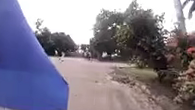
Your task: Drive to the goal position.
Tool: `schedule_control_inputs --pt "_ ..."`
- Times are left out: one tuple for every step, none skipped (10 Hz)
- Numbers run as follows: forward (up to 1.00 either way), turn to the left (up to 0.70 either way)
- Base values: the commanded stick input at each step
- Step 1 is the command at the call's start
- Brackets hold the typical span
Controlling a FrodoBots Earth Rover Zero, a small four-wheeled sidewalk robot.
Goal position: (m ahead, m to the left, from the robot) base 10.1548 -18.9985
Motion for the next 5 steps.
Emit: schedule_control_inputs --pt "1.00 0.00" --pt "1.00 0.00" --pt "1.00 0.00" --pt "1.00 0.00" --pt "1.00 0.00"
